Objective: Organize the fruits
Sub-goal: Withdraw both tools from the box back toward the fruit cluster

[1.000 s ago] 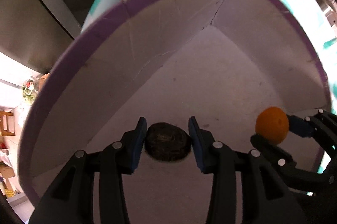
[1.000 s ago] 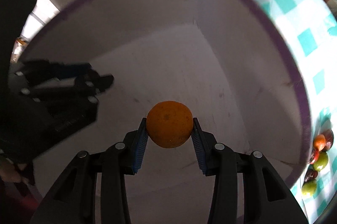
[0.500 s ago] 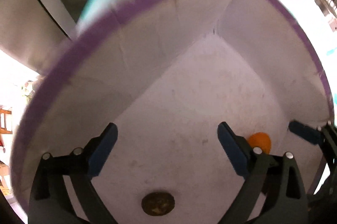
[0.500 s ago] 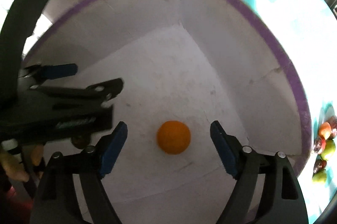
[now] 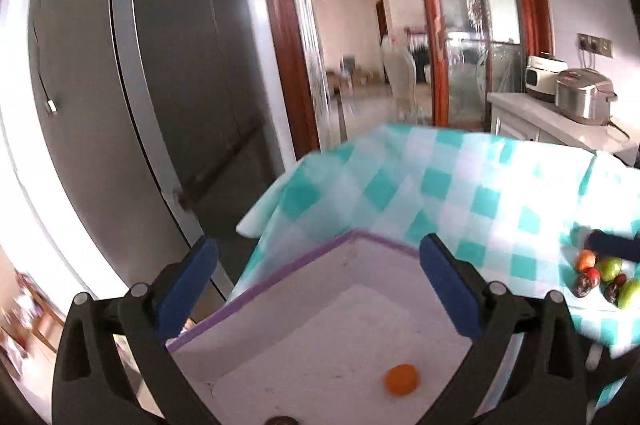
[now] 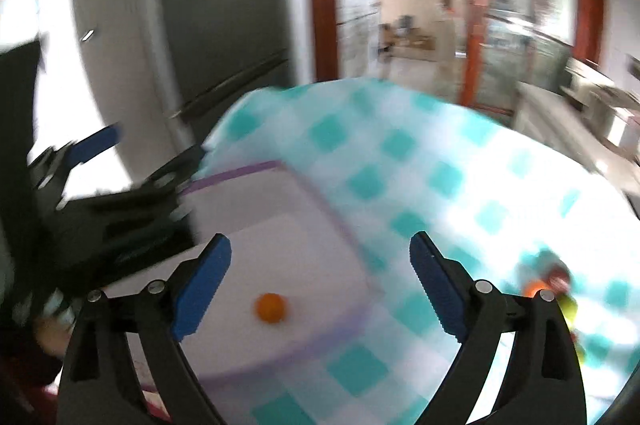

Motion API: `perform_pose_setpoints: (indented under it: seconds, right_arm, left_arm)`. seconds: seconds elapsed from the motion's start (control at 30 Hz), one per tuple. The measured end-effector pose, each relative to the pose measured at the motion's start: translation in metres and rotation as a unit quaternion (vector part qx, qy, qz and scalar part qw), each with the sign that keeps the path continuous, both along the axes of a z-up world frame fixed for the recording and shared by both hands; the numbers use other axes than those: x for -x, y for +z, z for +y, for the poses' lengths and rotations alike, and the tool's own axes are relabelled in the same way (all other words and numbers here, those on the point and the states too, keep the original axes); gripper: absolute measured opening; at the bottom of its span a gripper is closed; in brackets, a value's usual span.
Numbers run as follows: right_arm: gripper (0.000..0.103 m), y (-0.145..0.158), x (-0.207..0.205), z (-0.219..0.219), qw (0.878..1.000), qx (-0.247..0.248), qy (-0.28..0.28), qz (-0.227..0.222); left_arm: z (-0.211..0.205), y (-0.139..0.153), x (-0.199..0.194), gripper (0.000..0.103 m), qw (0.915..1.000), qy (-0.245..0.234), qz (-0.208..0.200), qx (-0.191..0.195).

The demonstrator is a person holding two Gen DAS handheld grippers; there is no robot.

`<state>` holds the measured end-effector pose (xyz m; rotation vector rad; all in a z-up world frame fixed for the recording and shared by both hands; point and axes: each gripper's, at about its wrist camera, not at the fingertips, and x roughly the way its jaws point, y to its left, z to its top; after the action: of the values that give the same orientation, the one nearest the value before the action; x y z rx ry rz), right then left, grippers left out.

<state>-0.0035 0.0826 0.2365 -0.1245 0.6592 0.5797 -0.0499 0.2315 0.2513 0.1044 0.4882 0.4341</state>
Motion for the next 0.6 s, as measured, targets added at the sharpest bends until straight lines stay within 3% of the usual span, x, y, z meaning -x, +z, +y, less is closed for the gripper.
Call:
perform_pose_setpoints:
  seconds: [0.17, 0.27, 0.43, 0.6]
  right_arm:
    - [0.088, -0.020, 0.001, -0.092, 0.997, -0.004, -0.080, 0.025]
    - [0.088, -0.040, 0.017, -0.156, 0.992, 0.007, -0.115, 0.051]
    - [0.088, -0.092, 0.032, -0.205, 0.984, 0.025, -0.151, 0.086]
    - [0.088, -0.126, 0.053, -0.248, 0.978, 0.033, -0.171, 0.115]
  left_arm:
    - [-0.088, -0.008, 0.018, 0.101, 0.9965, -0.065, 0.052, -0.002]
    - [-0.137, -0.033, 0.030, 0.101, 0.9885, -0.105, 0.107, -0.020]
    - [-0.185, -0.074, 0.020, 0.101, 0.9768, -0.146, 0.153, -0.036]
    - [-0.231, -0.088, 0.017, 0.101, 0.9642, -0.187, 0.177, -0.063]
